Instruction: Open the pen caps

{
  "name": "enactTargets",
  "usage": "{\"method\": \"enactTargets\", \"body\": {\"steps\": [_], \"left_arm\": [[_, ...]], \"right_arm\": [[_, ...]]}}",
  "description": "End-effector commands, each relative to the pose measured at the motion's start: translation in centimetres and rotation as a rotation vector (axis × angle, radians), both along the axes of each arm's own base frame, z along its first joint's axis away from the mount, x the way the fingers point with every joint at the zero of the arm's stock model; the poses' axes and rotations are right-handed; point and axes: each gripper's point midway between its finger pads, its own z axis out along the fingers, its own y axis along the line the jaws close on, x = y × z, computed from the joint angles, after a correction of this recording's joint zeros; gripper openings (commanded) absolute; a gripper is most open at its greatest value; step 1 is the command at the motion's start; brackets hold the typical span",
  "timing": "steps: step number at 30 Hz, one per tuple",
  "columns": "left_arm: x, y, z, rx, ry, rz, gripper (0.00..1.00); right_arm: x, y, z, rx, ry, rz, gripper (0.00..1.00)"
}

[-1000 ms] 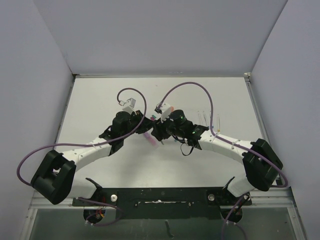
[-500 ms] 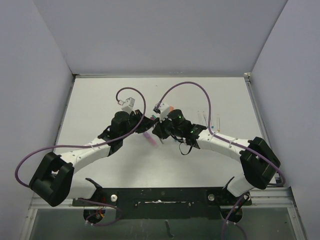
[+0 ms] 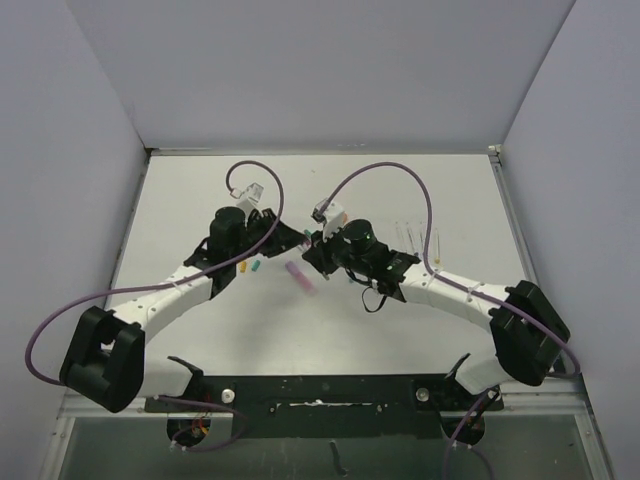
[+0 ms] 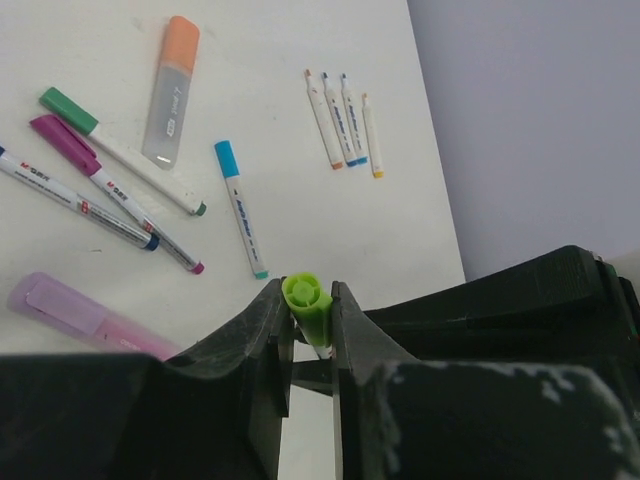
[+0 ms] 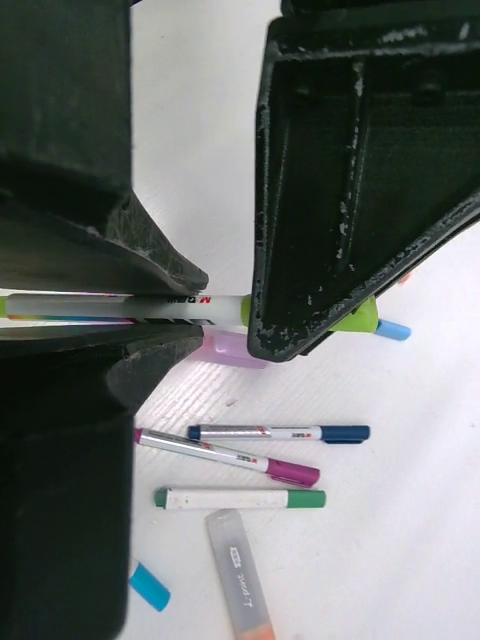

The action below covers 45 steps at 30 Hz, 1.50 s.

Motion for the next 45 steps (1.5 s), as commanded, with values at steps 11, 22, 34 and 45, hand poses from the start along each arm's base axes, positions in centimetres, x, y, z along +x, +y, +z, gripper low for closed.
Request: {"method": "enactTargets", "body": {"steps": [11,22,34,45], "left_arm": [[9.6,9.8,0.3,0.160,-0.088,0.337,0.00],[6.0,11.7,-6.6,0.475,0.149,0.210,0.00],[6.1,9.7,-10.7,0.638,0.220,0.114,0.00],[6.3,9.5,-14.1,0.704,0.292,0.098,0.07]], "right_arm": [[-1.4,-6.3,-1.1,-0.133,0.055,-0.124,0.00],[3.9,-13.2,0.6,-0.189,0.036,-0.394,0.00],[6.4,-16.5,0.2,-0.219,0.045,-0.489,0.00],[8.7,-17.7,-2.1,-0.246,0.077,-0.530,0.00]]}}
